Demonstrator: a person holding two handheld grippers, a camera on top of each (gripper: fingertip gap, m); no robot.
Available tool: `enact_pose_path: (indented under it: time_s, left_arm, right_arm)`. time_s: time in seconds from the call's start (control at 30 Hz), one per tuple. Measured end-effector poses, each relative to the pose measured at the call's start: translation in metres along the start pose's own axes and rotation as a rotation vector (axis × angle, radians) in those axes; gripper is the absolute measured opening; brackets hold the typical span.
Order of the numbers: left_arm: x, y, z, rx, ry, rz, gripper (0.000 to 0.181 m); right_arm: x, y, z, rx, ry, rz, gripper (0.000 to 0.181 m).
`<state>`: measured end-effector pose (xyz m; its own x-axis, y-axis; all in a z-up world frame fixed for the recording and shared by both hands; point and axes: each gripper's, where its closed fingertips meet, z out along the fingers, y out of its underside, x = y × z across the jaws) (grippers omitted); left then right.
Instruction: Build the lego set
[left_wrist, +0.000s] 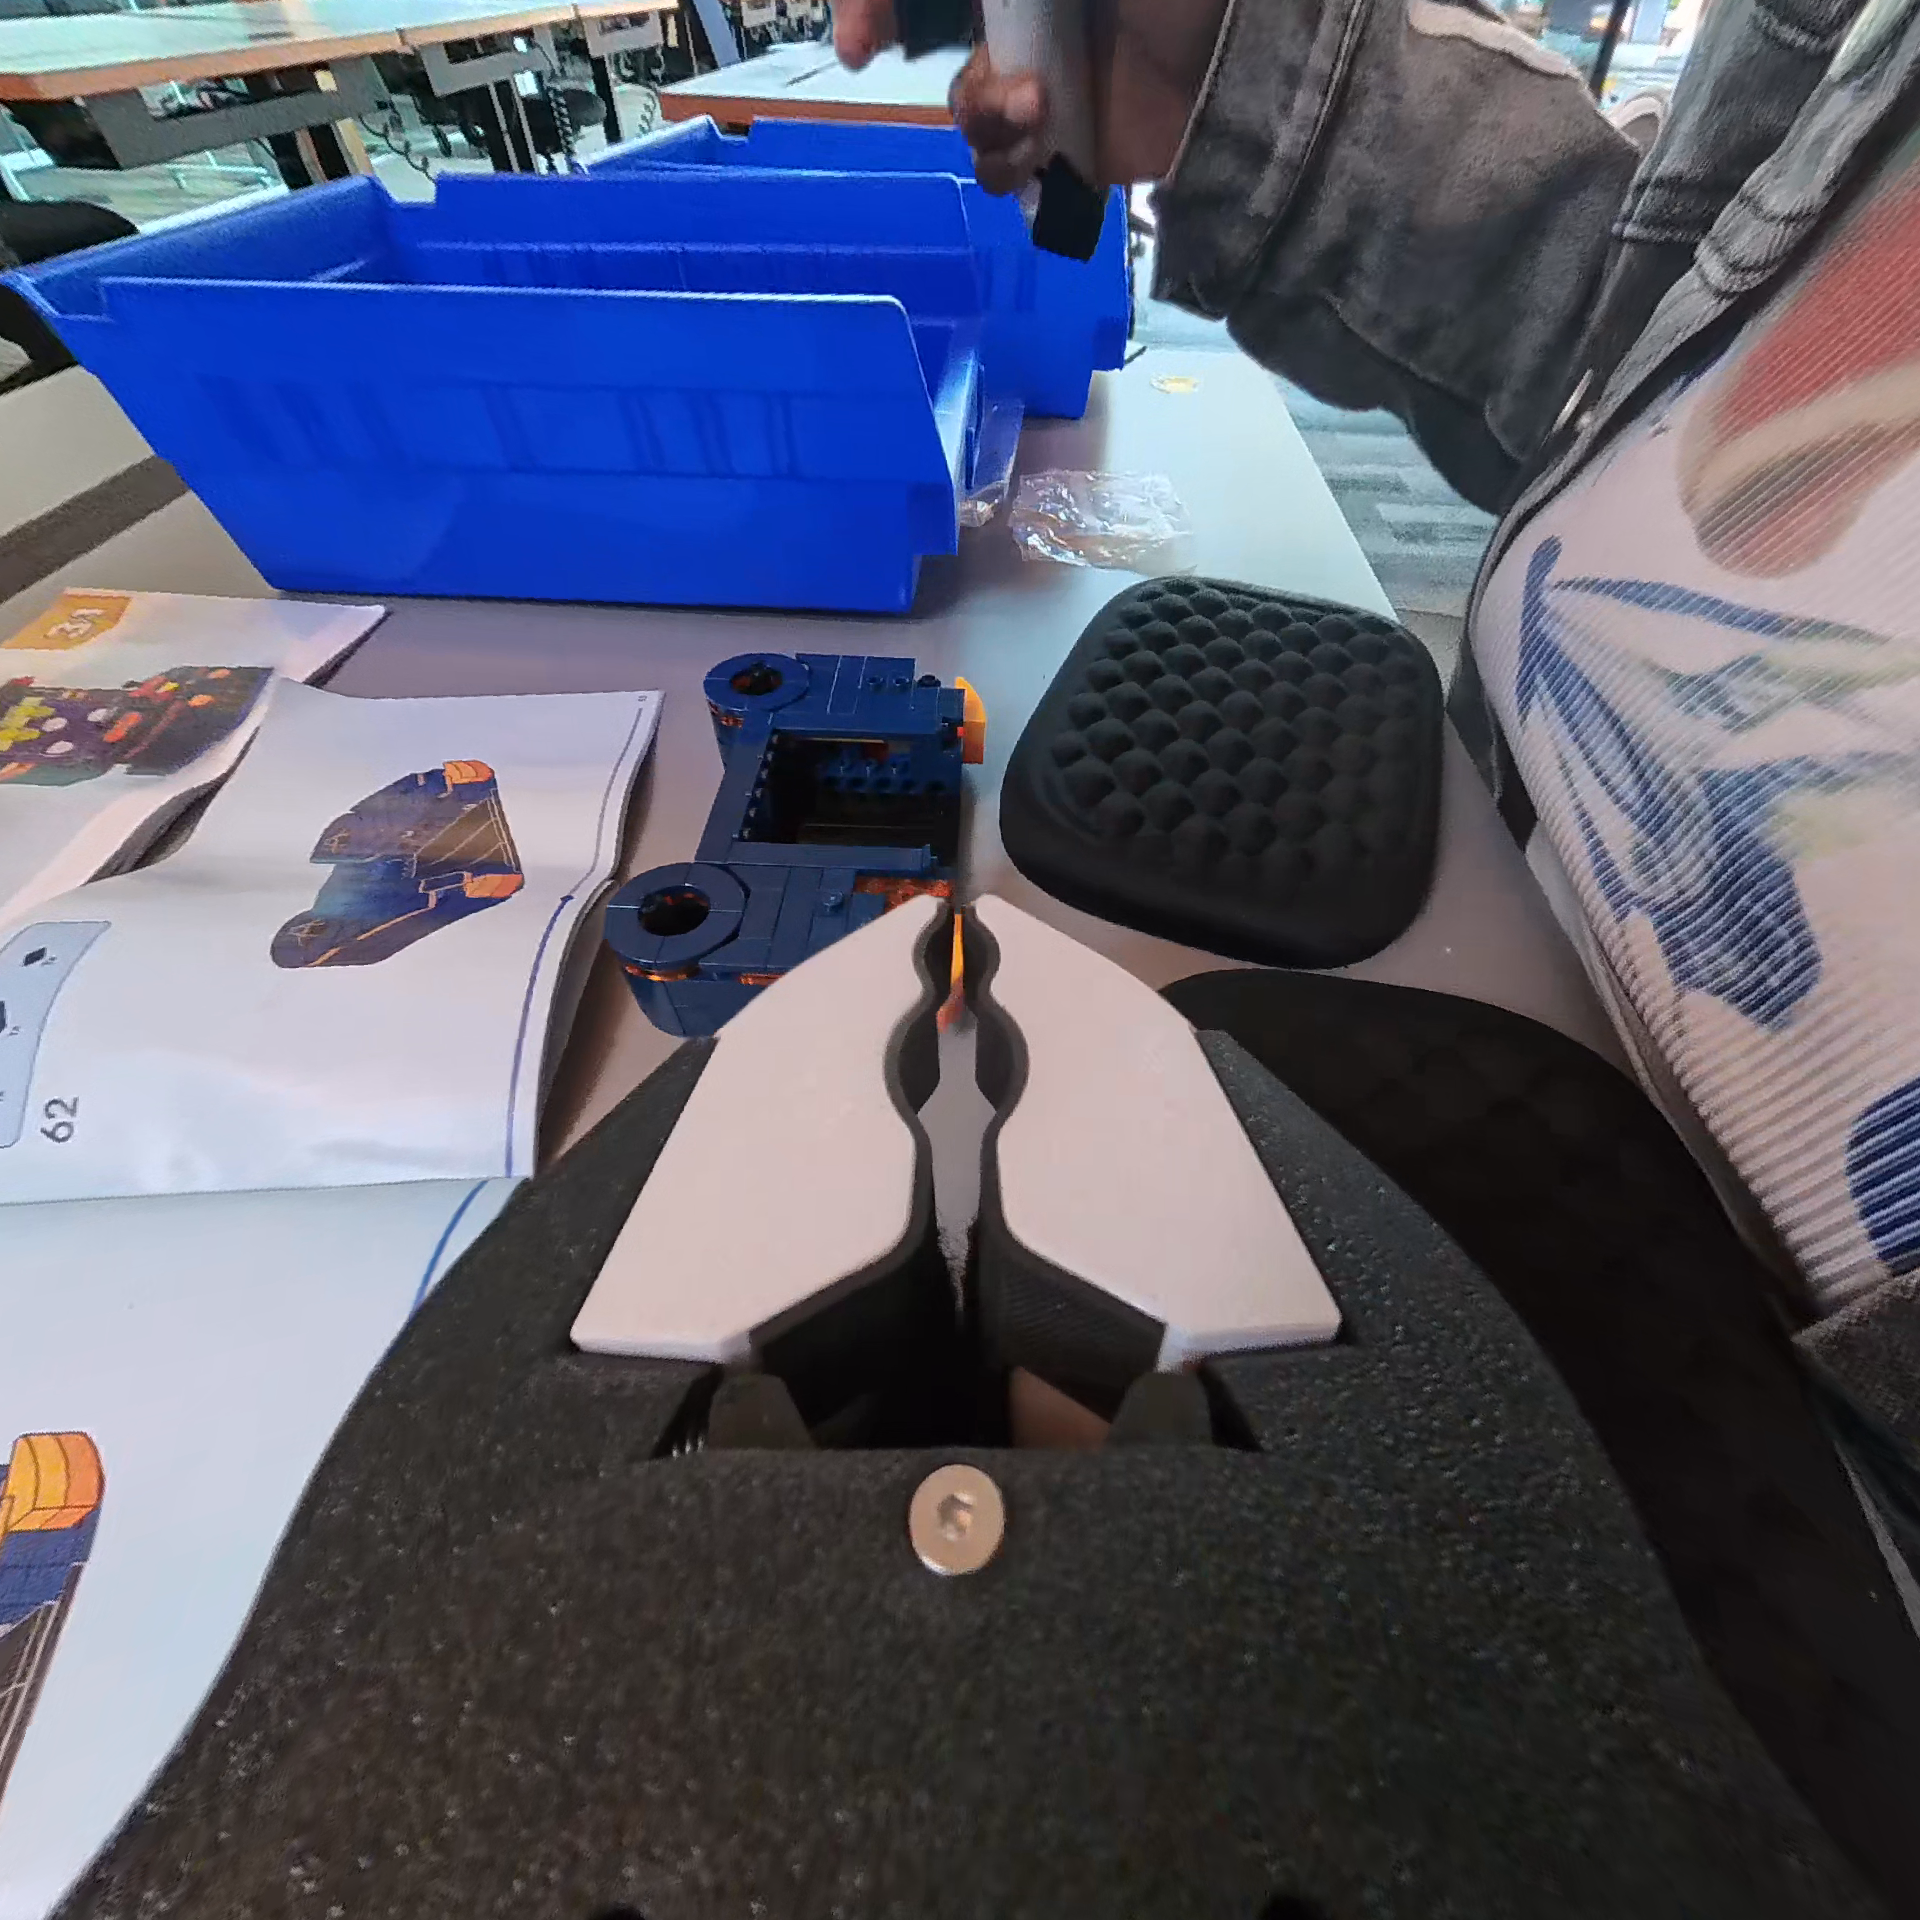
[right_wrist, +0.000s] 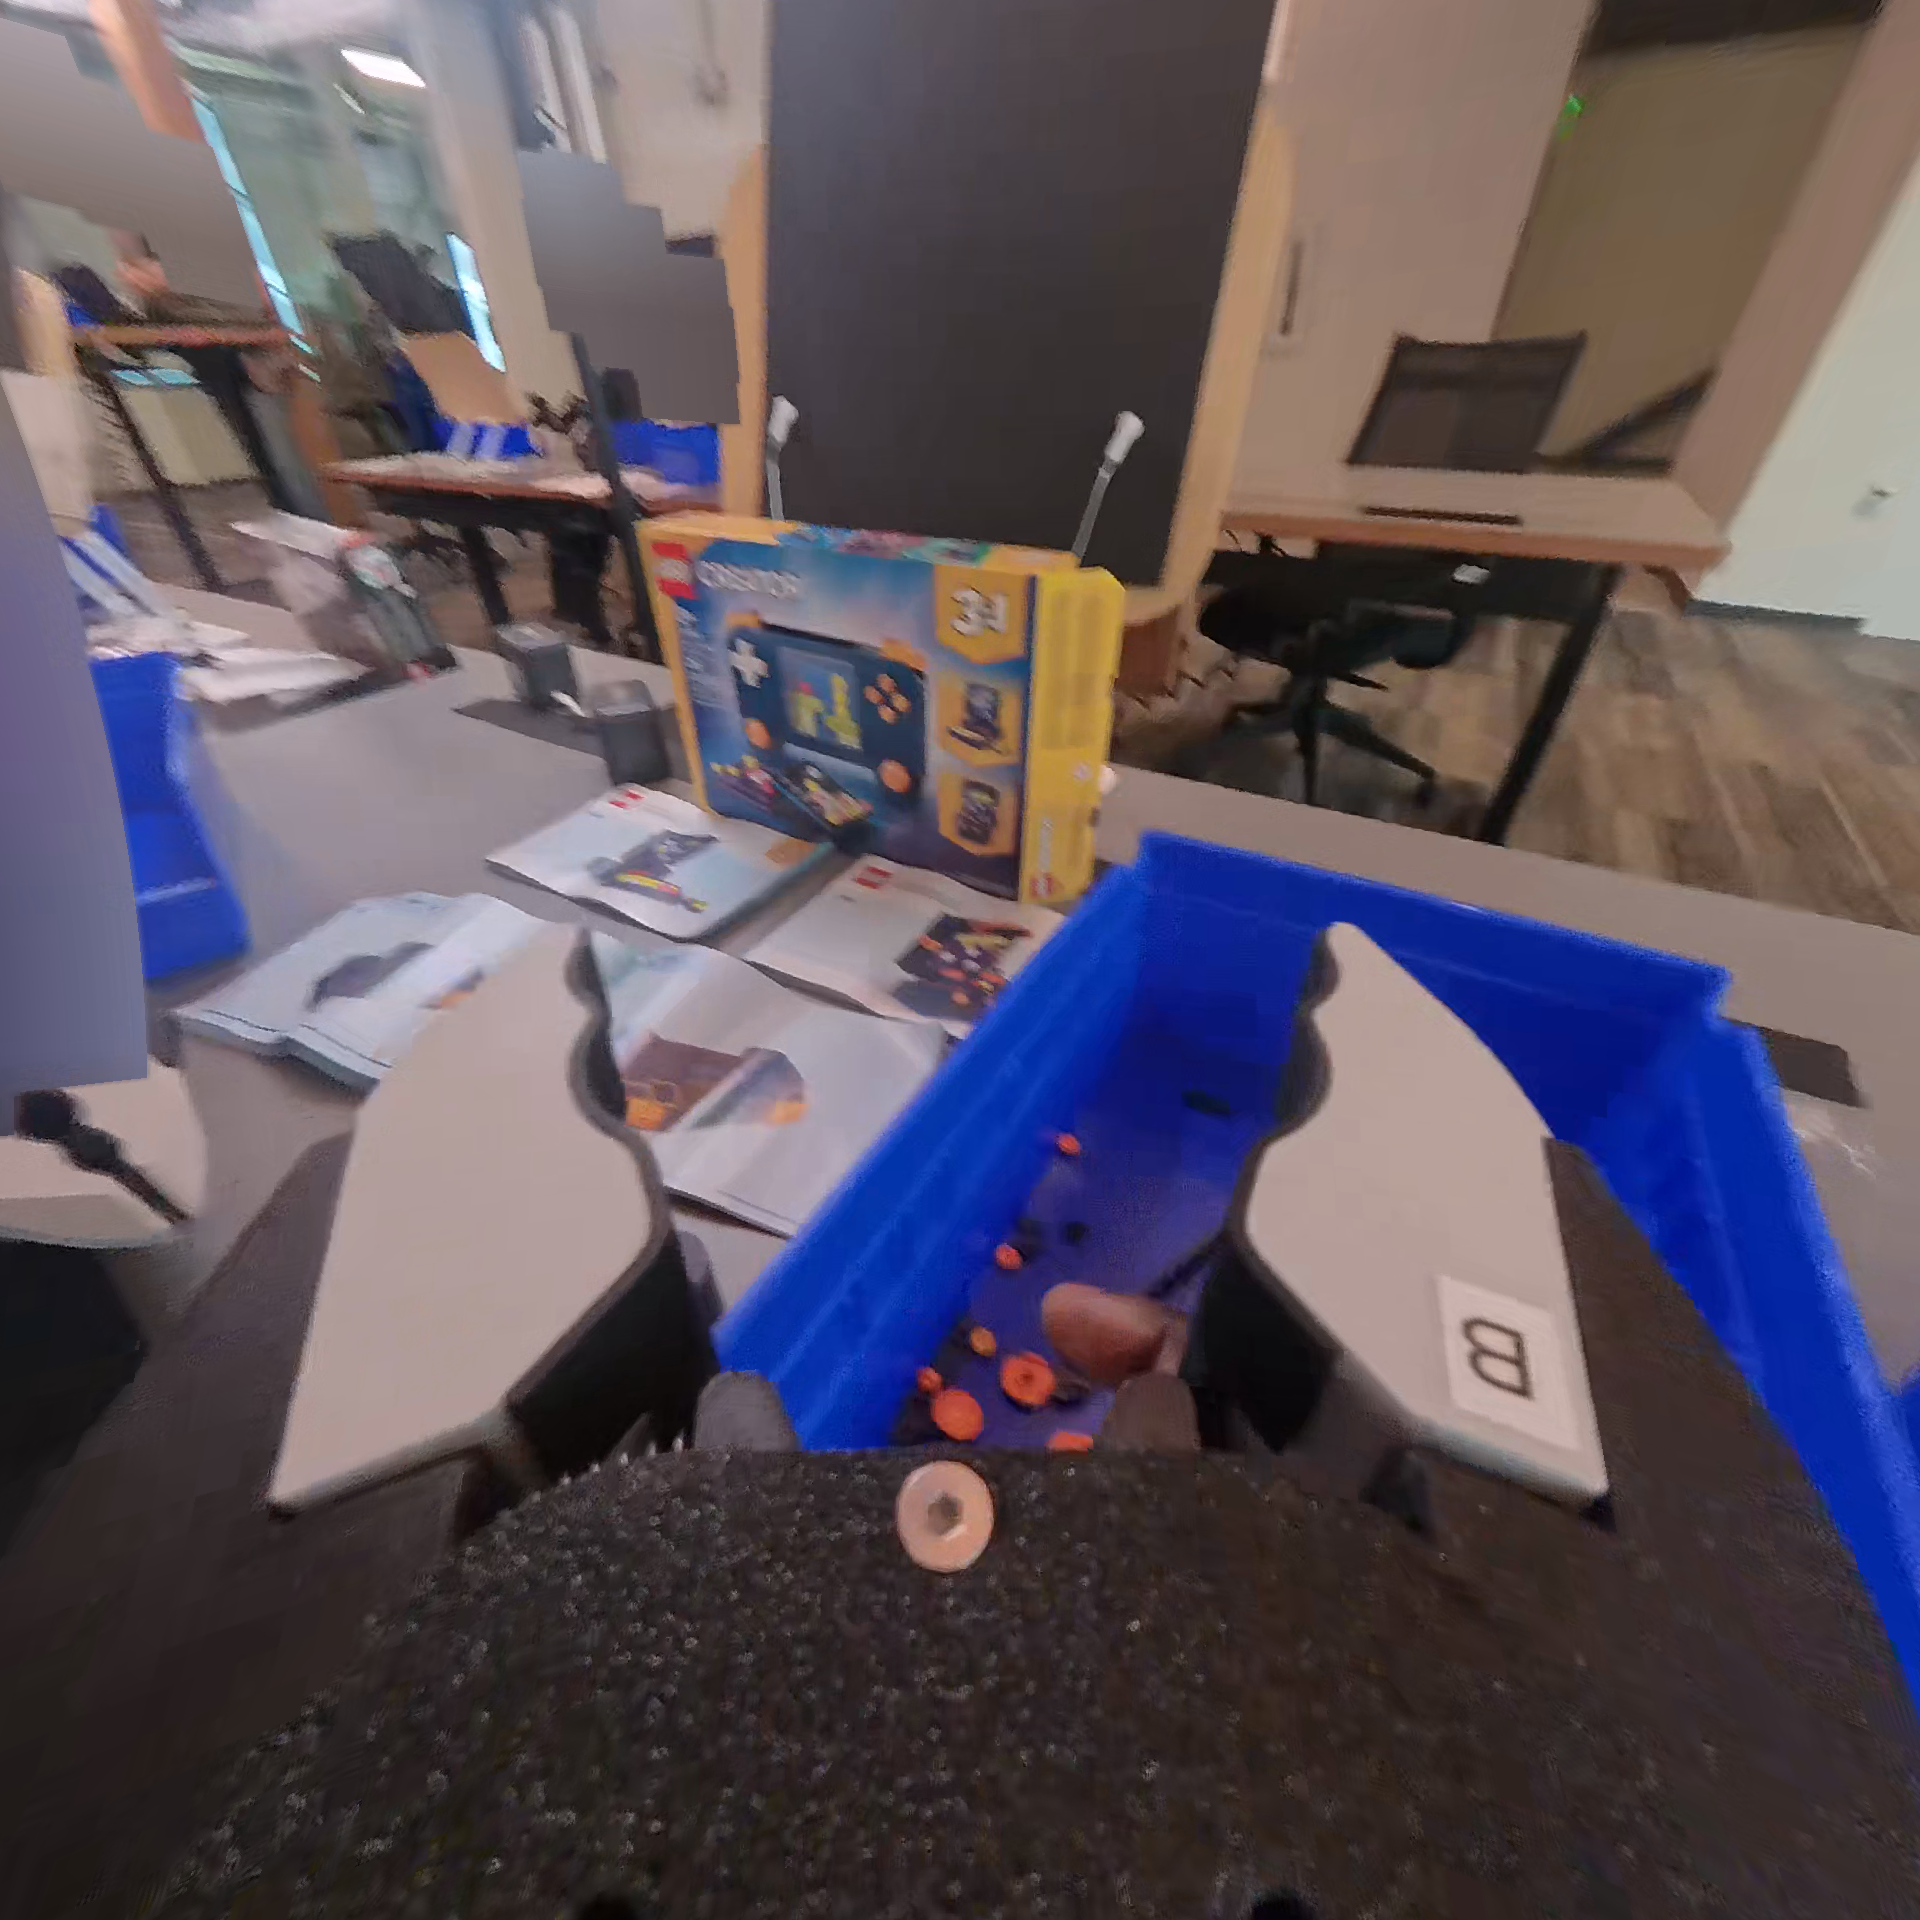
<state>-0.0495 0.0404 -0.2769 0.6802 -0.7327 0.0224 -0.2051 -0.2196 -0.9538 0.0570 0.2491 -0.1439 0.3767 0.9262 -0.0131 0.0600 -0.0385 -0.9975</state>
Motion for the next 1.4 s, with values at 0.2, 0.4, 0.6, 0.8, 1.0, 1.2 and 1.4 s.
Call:
enact_pose_path:
  time_s: [0.2, 0.4, 0.6, 0.8, 1.0, 1.2, 1.4]
  left_arm:
    - [-0.003, -0.008, -0.007, 0.077, -0.013, -0.019, 0.011]
    - [-0.014, -0.053, -0.027, 0.383, -0.158, 0.055, 0.145]
    - [-0.017, -0.076, -0.052, 0.540, -0.260, 0.205, 0.136]
    - [-0.036, -0.076, -0.068, 0.578, -0.459, 0.286, 0.000]
    - [-0.058, -0.062, -0.068, 0.481, -0.639, 0.297, 0.000]
    - [-0.075, -0.052, -0.072, 0.385, -0.781, 0.340, 0.011]
    - [-0.082, -0.053, -0.072, 0.392, -0.848, 0.353, 0.071]
  right_arm:
    - [0.026, 0.009, -0.007, -0.042, 0.099, -0.073, 0.146]
    - [0.040, 0.000, -0.018, -0.028, 0.101, -0.034, 0.148]
    - [0.087, -0.017, -0.041, -0.030, 0.233, -0.083, 0.147]
    - [0.096, -0.003, -0.041, -0.266, 0.026, -0.201, 0.000]
    - [0.114, 0.016, -0.018, -0.516, -0.159, -0.269, 0.018]
    - [0.121, 0.021, -0.003, -0.593, -0.255, -0.355, 0.000]
    - [0.096, 0.045, -0.003, -0.686, -0.410, -0.398, 0.019]
